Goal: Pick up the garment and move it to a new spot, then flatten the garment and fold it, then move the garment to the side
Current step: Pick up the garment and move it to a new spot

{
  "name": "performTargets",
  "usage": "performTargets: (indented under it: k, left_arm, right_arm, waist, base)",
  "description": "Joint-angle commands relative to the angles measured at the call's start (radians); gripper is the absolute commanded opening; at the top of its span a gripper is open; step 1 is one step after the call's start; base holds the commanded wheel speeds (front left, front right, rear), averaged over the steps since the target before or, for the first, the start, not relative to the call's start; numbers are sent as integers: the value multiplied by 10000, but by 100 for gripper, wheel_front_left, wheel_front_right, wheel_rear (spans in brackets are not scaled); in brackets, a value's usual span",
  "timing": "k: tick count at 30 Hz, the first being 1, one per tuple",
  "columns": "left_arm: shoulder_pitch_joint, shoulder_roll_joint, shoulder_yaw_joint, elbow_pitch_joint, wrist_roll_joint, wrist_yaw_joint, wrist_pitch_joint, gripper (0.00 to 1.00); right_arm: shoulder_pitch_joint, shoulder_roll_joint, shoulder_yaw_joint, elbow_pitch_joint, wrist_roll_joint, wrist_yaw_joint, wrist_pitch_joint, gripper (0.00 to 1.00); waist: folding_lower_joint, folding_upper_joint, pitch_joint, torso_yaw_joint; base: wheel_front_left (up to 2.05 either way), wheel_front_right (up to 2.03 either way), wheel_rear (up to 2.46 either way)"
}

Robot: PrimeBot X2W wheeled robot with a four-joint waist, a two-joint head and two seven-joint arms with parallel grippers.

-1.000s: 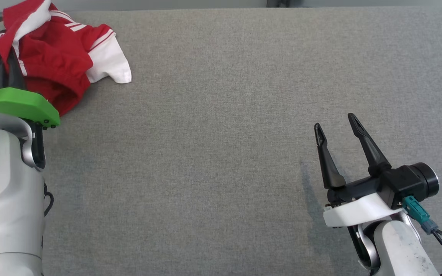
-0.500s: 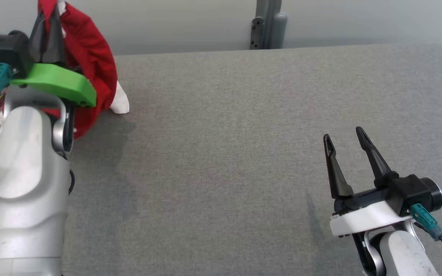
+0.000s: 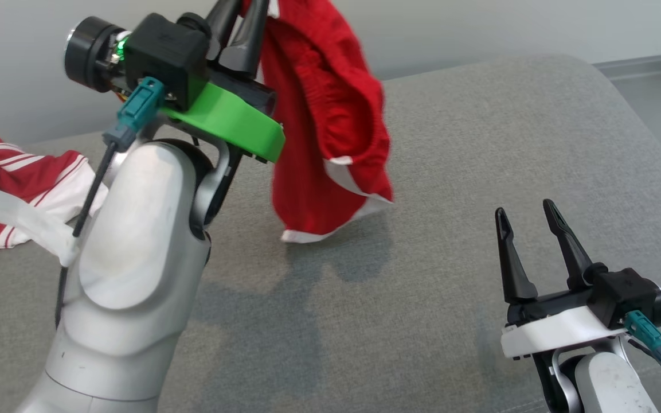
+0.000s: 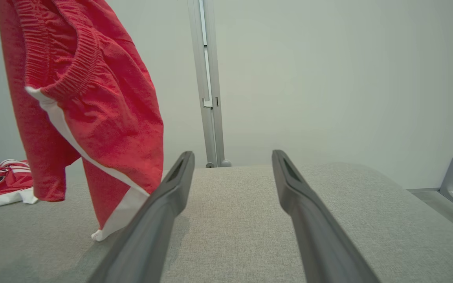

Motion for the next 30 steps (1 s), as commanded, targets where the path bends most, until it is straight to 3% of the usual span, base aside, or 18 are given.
performTargets:
  k: [1,7,16,23,25,26,27,30]
  left_arm:
    - [187,-16,-88,-43,-136,-15,-94,0]
    - [1226,-136,-357,608,-819,448,-434,0]
    - [2176,668,546,3473,-1046,1114,-1280,0]
    - [2147,952,1129,5169,-1482,1229,-1710,0]
    - [2157,990,1205,5506,-1504,1226,-1804,47]
    - [2192,989,1250,5657,-1547,1231,-1859,91]
    - [2224,983,1287,5782,-1568,1223,-1900,100]
    - [2374,965,1378,6070,-1641,1150,-2022,100]
  right_arm:
    - [-52,-22,-25,-31,42,1,-31,100]
    - [-257,-21,-76,-33,182,1,-31,100]
    - [-554,-24,-193,-31,196,-1,-31,100]
    - [-640,-25,-149,87,37,1,-31,100]
    - [-644,-25,-123,104,24,1,-31,100]
    - [-633,-25,-126,109,6,-1,-31,100]
    - [-617,-25,-130,117,-5,-1,-31,100]
    - [-510,-25,-147,154,-55,1,-31,100]
  waist:
    - [0,-1,369,-467]
    - [0,-1,1095,-593]
    - [0,-1,1826,-417]
    - [0,-1,1892,-184]
    - [0,-1,1855,-145]
    - [0,-1,1830,-120]
    - [0,-1,1805,-93]
    - [0,-1,1688,-5]
  base:
    - [0,0,0]
    - [0,0,0]
    - [0,0,0]
    - [0,0,0]
    - [0,0,0]
    - [0,0,0]
    - [0,0,0]
    - [0,0,0]
